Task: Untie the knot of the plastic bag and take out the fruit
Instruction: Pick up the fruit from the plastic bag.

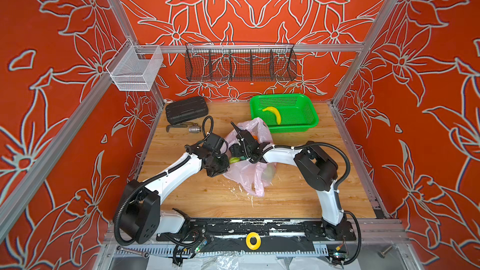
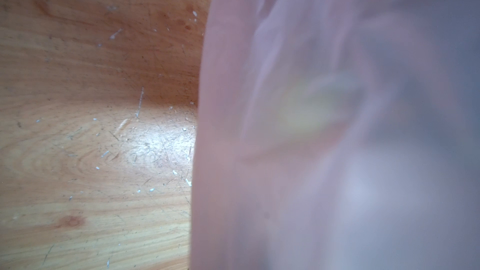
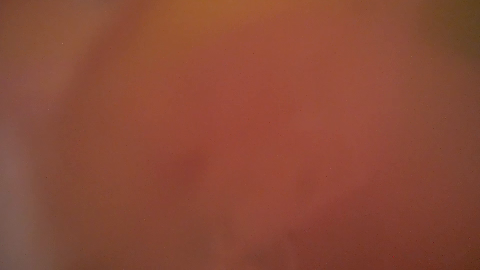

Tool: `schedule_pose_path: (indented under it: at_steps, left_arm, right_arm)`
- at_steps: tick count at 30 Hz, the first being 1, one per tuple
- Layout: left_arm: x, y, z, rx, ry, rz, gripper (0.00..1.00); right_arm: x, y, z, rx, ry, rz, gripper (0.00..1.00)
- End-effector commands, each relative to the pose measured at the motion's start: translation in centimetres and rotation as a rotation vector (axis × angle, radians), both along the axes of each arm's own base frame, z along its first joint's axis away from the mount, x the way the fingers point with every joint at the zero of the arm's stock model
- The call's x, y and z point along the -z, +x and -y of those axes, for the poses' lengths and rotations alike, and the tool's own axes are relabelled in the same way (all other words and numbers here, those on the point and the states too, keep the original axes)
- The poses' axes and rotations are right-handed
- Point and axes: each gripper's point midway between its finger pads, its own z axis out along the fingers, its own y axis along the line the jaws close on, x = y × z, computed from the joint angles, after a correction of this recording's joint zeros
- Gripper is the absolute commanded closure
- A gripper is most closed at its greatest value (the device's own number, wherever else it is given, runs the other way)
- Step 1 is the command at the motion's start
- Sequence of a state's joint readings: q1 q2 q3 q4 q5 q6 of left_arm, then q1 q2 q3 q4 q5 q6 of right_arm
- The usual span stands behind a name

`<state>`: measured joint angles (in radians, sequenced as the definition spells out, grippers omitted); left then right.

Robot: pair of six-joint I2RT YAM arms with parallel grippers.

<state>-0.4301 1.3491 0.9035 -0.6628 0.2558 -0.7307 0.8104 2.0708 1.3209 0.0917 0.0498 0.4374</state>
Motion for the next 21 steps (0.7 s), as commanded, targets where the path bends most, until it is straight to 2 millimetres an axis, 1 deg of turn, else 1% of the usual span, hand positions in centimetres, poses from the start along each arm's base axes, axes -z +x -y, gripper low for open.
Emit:
schedule_pose_path:
  at_steps: [1,4,6,7,9,12,15,19,21]
  left_arm:
    - [-0.9,0.7,0.1,0.007,-0.001,0.032,0.74]
    - [-1.7,0.8,0.0,0.031,0.013,0.052,0.49]
    - [-2.6,0.9,-0.7,0.045,0.056,0.079,0.4]
    - [-3.3,1.1,-1.2,0.052,0.08,0.104,0.35]
    - [-5.0,1.6,-1.8,0.067,0.113,0.168,0.28]
    - [-8.3,2.6,-2.3,0.092,0.139,0.305,0.22]
    - [-10.9,3.7,-2.2,0.118,0.134,0.441,0.21]
    - [-13.2,5.2,-1.4,0.159,0.121,0.54,0.21]
    - [-13.7,5.9,-1.1,0.184,0.135,0.545,0.2]
  right_arm:
    - [-2.3,-1.0,0.0,-0.04,0.059,-0.003,0.29]
    - [-3.2,-1.4,0.3,-0.05,0.068,0.01,0.31]
    - [-3.9,-1.6,0.5,-0.06,0.07,0.018,0.31]
    - [-4.2,-1.8,0.5,-0.068,0.071,0.021,0.31]
    - [-4.6,-2.0,0.6,-0.079,0.074,0.022,0.32]
    - [-5.4,-2.3,0.8,-0.09,0.081,0.028,0.32]
    - [-6.1,-2.6,0.9,-0.102,0.091,0.037,0.33]
    - [-6.6,-3.0,0.8,-0.12,0.104,0.038,0.34]
    - [-6.7,-3.1,0.9,-0.122,0.107,0.037,0.34]
